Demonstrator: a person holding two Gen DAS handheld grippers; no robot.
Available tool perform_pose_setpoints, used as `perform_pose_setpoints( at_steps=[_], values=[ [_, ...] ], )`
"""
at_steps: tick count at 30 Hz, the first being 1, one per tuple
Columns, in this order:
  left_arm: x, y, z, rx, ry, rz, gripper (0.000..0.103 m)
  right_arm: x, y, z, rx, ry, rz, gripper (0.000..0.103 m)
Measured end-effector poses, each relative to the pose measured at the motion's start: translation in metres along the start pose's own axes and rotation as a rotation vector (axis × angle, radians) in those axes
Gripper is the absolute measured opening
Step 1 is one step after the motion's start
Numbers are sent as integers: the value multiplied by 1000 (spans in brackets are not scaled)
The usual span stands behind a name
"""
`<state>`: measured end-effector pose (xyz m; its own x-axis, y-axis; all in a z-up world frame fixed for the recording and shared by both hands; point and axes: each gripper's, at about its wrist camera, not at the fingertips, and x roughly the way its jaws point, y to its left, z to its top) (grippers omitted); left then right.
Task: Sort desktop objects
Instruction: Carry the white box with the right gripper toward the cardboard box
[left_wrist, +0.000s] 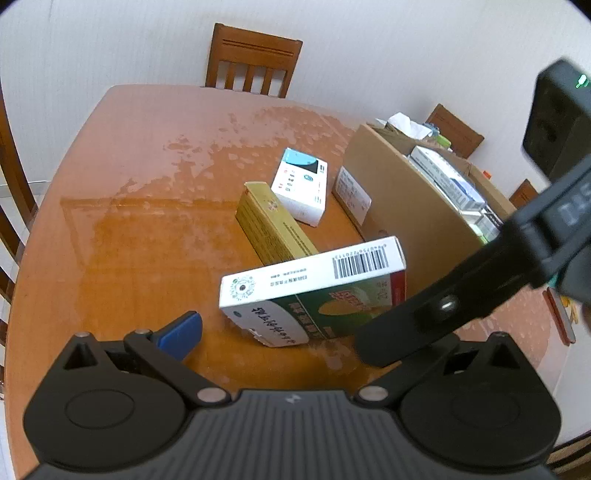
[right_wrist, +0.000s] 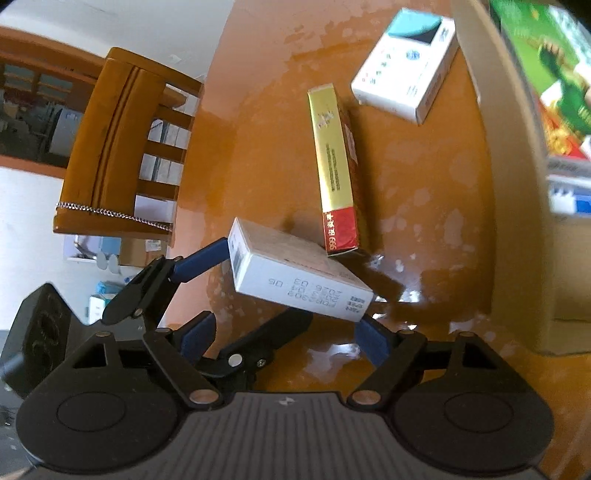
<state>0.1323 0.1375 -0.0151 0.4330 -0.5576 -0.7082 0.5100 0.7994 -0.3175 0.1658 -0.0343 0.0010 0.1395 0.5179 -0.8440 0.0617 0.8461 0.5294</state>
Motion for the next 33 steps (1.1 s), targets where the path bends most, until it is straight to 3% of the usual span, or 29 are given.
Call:
perform_pose_setpoints(
  at_steps=[8,13,19,21,25,29,33],
  values=[
    [9,0,-3,-20,20,-14,103,-21,23,1,-164,-57,-142,86],
    [2,-9,-3,-17,7,-13,103,-36,29,5,-205,-96,-148,86],
    [-10,-31,-14,-33,30,-133,103,-44,31,15,-243,-154,-154,86],
    [-8,-36,-15,-24,30,-172,103,-42,28,19,-235,-150,-147,86],
    [1,-40,-11,-1,22,-155,103,-37,24,22,-205,-121,-115,86],
    [-1,-37,-5,12,1,-142,103,-27,12,27,-109,-64,25,86],
    [-2,-36,-2,23,-12,-134,103,-14,2,30,-31,-18,81,86]
  ],
)
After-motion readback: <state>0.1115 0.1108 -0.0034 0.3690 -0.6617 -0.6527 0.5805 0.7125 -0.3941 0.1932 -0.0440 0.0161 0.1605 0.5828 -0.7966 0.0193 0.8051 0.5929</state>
